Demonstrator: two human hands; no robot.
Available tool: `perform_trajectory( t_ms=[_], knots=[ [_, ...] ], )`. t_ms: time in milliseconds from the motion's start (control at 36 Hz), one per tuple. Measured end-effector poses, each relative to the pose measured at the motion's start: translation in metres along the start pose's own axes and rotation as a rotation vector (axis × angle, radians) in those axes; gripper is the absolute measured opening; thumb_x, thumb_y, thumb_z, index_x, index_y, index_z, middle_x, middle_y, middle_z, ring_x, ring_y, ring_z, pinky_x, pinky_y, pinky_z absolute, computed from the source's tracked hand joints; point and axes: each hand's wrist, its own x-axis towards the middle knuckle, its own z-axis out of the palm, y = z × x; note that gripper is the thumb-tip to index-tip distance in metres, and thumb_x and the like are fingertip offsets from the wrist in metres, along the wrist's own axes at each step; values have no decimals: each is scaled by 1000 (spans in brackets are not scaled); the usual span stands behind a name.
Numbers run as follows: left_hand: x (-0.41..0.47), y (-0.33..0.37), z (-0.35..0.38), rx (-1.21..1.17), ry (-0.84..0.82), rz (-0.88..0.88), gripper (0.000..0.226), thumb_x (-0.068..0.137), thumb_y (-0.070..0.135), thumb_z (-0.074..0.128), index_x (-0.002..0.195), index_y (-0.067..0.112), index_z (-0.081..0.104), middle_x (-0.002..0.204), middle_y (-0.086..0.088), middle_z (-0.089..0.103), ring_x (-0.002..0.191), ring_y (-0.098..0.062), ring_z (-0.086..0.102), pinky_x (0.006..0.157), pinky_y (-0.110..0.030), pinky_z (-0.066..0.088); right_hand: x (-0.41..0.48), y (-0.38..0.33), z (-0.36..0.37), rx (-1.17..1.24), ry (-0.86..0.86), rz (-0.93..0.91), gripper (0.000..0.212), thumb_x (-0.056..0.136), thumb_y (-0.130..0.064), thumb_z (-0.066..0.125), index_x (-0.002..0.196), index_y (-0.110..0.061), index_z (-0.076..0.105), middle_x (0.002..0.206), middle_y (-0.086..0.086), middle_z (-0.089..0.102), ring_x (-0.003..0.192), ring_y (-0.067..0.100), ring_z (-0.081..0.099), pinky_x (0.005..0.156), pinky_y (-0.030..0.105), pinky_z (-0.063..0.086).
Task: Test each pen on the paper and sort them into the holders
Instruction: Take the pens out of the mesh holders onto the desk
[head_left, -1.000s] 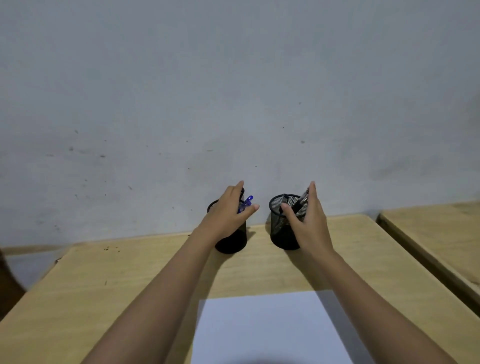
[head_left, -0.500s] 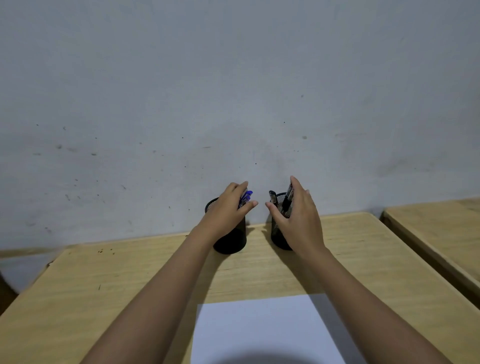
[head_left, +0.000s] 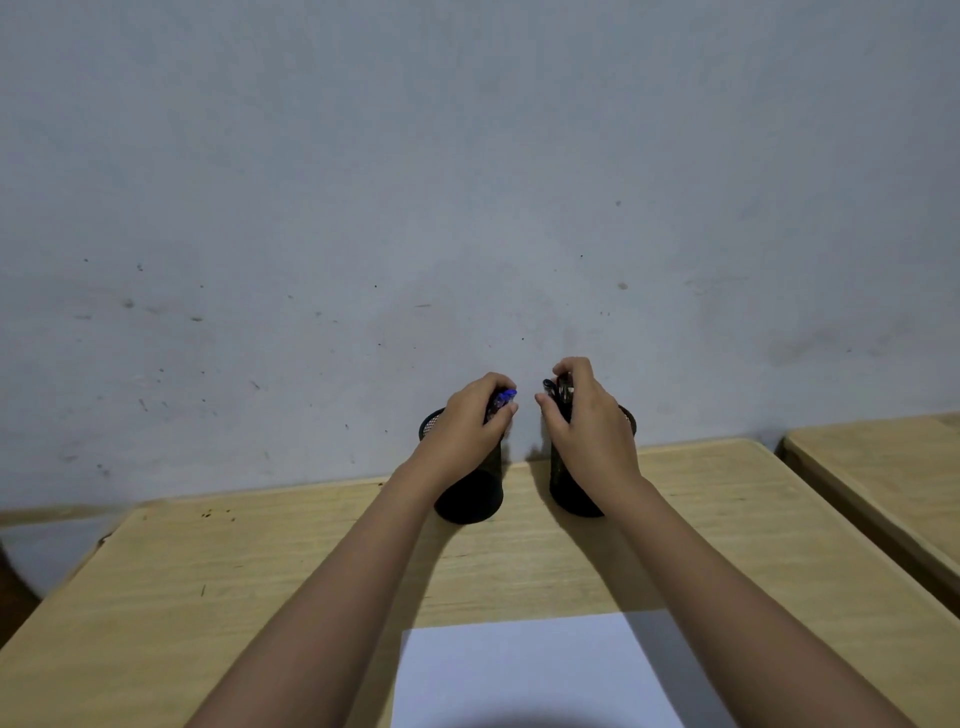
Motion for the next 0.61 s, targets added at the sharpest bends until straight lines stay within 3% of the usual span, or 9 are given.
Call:
perform_trajectory(
  t_ms=[83, 194, 389, 528, 611],
  knots=[
    [1, 1, 0, 27, -37, 7, 30, 97, 25, 44, 125, 14, 49, 118, -2, 55, 105, -13, 51, 85, -21, 36, 3, 2, 1, 20, -50, 21, 37, 93, -31, 50, 126, -19, 38, 101, 3, 64, 89, 25, 61, 70, 36, 47],
    [4, 2, -1, 54, -82, -2, 32, 98, 23, 40, 128, 13, 47, 120, -2, 52, 109, -14, 49, 88, -22, 35, 8, 4, -1, 54, -121, 66, 48, 94, -32, 49, 136, -18, 31, 115, 9, 61, 102, 26, 59, 75, 36, 45],
    [6, -3, 1, 14, -47, -10, 23, 98, 17, 41, 115, 13, 55, 100, -1, 58, 92, -11, 53, 72, -13, 37, 10, 7, -6, 145, -166, 89, 31, 97, -27, 43, 125, -16, 46, 108, -7, 58, 93, 9, 51, 74, 26, 36],
    [7, -3, -1, -37, -49, -22, 22, 96, 18, 48, 114, 14, 59, 110, -2, 64, 101, -12, 57, 82, -18, 40, 11, 5, -7, 182, -160, 88, 28, 96, -23, 45, 122, -15, 50, 109, -4, 63, 96, 14, 57, 81, 32, 46],
    [6, -3, -4, -71, -45, -17, 22, 94, 16, 51, 114, 13, 61, 109, -4, 67, 104, -14, 60, 91, -27, 46, 12, 6, -7, 199, -141, 94, 23, 96, -17, 45, 117, -15, 54, 107, -1, 66, 93, 16, 59, 74, 29, 43]
  ],
)
